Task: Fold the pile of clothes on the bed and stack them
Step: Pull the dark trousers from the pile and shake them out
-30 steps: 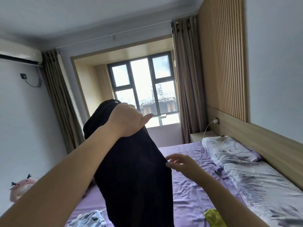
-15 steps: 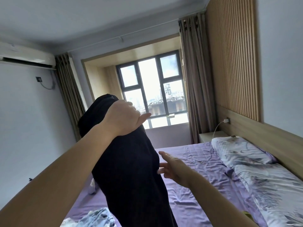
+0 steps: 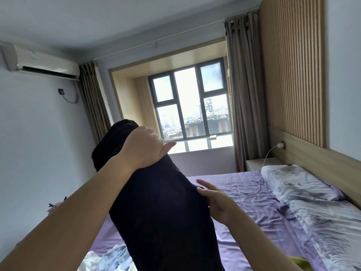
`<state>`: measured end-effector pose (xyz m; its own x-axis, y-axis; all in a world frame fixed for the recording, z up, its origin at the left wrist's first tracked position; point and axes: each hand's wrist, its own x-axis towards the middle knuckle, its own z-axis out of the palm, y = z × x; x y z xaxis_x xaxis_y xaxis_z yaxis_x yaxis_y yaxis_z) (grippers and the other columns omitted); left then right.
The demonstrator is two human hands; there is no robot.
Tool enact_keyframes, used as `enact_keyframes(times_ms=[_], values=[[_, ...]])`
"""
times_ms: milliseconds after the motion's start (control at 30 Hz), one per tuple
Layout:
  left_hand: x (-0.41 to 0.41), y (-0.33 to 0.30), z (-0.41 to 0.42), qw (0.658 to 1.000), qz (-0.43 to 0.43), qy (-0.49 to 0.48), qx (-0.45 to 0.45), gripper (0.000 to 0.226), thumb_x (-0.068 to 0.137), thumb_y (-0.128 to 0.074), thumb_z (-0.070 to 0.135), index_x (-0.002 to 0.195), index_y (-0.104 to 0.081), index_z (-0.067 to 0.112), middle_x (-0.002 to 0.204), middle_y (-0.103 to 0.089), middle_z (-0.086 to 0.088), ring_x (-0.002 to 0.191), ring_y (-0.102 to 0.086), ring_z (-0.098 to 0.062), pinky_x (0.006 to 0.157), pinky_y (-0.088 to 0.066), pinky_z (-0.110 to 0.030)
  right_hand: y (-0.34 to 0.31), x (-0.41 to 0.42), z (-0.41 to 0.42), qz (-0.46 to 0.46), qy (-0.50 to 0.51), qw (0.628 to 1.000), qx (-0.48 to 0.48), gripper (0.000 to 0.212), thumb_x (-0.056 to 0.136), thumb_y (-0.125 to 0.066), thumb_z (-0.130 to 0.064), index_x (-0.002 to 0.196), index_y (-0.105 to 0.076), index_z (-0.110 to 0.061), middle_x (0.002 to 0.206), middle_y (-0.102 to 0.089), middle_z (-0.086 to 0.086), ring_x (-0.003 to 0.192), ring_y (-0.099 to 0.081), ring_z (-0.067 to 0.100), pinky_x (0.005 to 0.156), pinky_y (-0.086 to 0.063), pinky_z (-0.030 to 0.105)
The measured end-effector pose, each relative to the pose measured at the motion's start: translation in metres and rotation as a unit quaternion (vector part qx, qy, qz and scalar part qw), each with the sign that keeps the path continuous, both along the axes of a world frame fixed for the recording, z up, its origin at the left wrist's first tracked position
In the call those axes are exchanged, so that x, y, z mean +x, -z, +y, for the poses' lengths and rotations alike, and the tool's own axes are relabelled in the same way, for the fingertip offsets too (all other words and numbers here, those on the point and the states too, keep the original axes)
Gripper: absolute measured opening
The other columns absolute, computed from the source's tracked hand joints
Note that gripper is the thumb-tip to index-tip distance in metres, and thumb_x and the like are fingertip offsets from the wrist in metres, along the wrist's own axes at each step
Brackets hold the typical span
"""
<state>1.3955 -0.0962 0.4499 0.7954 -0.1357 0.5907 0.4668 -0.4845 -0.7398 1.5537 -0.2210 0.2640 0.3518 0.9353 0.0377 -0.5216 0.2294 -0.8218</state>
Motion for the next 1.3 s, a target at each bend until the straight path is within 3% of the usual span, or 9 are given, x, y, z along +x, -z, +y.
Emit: enact_keyframes(times_ms=[167, 367, 467, 567, 833, 967, 1100, 1200, 1300], values=[[-0.003, -0.001, 0.005, 0.999, -0.008, -0.026, -0.028, 0.065, 0.096, -0.004, 0.052, 0.043, -0.023, 0.019, 0.042, -0.019, 0.01, 0.05, -0.031, -0.014, 0.065, -0.031, -0.029, -0.016, 0.006, -0.004, -0.157, 0.086, 0.984, 0.007, 0.042, 0.078, -0.07, 0.004, 0.113, -0.066, -0.02, 0.107, -0.07, 0.007, 0.097, -0.068, 0.024, 0.072, -0.056, 0.027], [-0.003, 0.007, 0.005, 0.999, 0.003, -0.04, -0.032, 0.064, 0.095, -0.006, 0.052, 0.043, -0.022, 0.019, 0.041, -0.019, 0.008, 0.048, -0.031, -0.015, 0.063, -0.027, -0.028, -0.02, 0.022, -0.016, -0.436, 0.204, 0.871, -0.095, 0.015, 0.075, -0.079, -0.02, 0.085, -0.069, -0.017, 0.084, -0.069, 0.0, 0.081, -0.066, 0.018, 0.068, -0.052, 0.025], [0.003, 0.011, -0.001, 0.998, -0.005, -0.025, -0.054, 0.064, 0.096, -0.01, 0.051, 0.041, -0.02, 0.019, 0.039, -0.016, 0.009, 0.044, -0.028, -0.014, 0.062, -0.029, -0.028, -0.006, 0.029, -0.03, -0.396, 0.217, 0.89, -0.067, 0.019, 0.075, -0.079, -0.027, 0.08, -0.065, -0.015, 0.094, -0.062, -0.001, 0.087, -0.063, 0.015, 0.063, -0.05, 0.017], [0.01, 0.025, -0.007, 0.997, -0.004, -0.006, -0.083, 0.065, 0.097, -0.013, 0.051, 0.041, -0.02, 0.019, 0.038, -0.017, 0.009, 0.041, -0.019, -0.009, 0.062, -0.03, -0.028, 0.014, 0.029, -0.049, -0.377, 0.203, 0.902, -0.063, 0.023, 0.08, -0.074, -0.037, 0.075, -0.056, -0.023, 0.071, -0.06, -0.014, 0.069, -0.059, 0.005, 0.058, -0.044, 0.016], [0.014, 0.117, -0.02, 0.974, 0.038, -0.083, -0.207, 0.085, 0.086, 0.016, 0.059, 0.053, -0.051, 0.019, 0.048, -0.046, 0.006, 0.045, -0.042, -0.013, 0.054, -0.028, -0.028, 0.04, 0.025, -0.103, -0.457, 0.296, 0.832, -0.108, 0.03, 0.08, -0.071, -0.043, 0.072, -0.047, -0.026, 0.062, -0.057, -0.009, 0.057, -0.051, -0.002, 0.054, -0.038, 0.011], [-0.005, 0.167, -0.022, 0.945, 0.024, -0.131, -0.3, 0.082, 0.086, 0.009, 0.064, 0.053, -0.052, 0.018, 0.048, -0.045, 0.007, 0.045, -0.042, -0.014, 0.051, -0.032, -0.028, 0.019, 0.022, -0.118, -0.584, 0.218, 0.763, -0.171, 0.031, 0.08, -0.067, -0.049, 0.082, -0.054, -0.021, 0.076, -0.06, -0.007, 0.072, -0.053, -0.001, 0.059, -0.035, 0.011], [-0.035, 0.22, -0.019, 0.907, 0.046, -0.173, -0.38, 0.082, 0.078, 0.015, 0.067, 0.05, -0.045, 0.018, 0.056, -0.052, 0.004, 0.054, -0.047, -0.019, 0.055, -0.03, -0.03, 0.024, 0.012, -0.098, -0.641, 0.106, 0.724, -0.232, 0.036, 0.081, -0.067, -0.051, 0.084, -0.055, -0.018, 0.083, -0.058, -0.004, 0.08, -0.054, 0.016, 0.063, -0.035, 0.029], [-0.063, 0.277, -0.004, 0.868, 0.106, -0.228, -0.428, 0.085, 0.088, 0.005, 0.065, 0.089, -0.068, 0.022, 0.089, -0.069, -0.001, 0.082, -0.063, -0.022, 0.063, -0.032, -0.031, 0.073, 0.0, -0.063, -0.612, -0.01, 0.735, -0.292, 0.034, 0.081, -0.069, -0.049, 0.088, -0.057, -0.018, 0.085, -0.058, -0.003, 0.081, -0.055, 0.015, 0.064, -0.039, 0.028], [-0.093, 0.347, 0.003, 0.808, 0.2, -0.294, -0.47, 0.057, 0.101, -0.011, 0.052, 0.13, -0.054, 0.028, 0.11, -0.067, -0.003, 0.094, -0.064, -0.025, 0.06, -0.034, -0.029, 0.164, -0.025, -0.027, -0.58, -0.122, 0.74, -0.319, 0.029, 0.084, -0.069, -0.042, 0.079, -0.05, -0.02, 0.082, -0.054, -0.007, 0.074, -0.051, 0.008, 0.056, -0.035, 0.018]])
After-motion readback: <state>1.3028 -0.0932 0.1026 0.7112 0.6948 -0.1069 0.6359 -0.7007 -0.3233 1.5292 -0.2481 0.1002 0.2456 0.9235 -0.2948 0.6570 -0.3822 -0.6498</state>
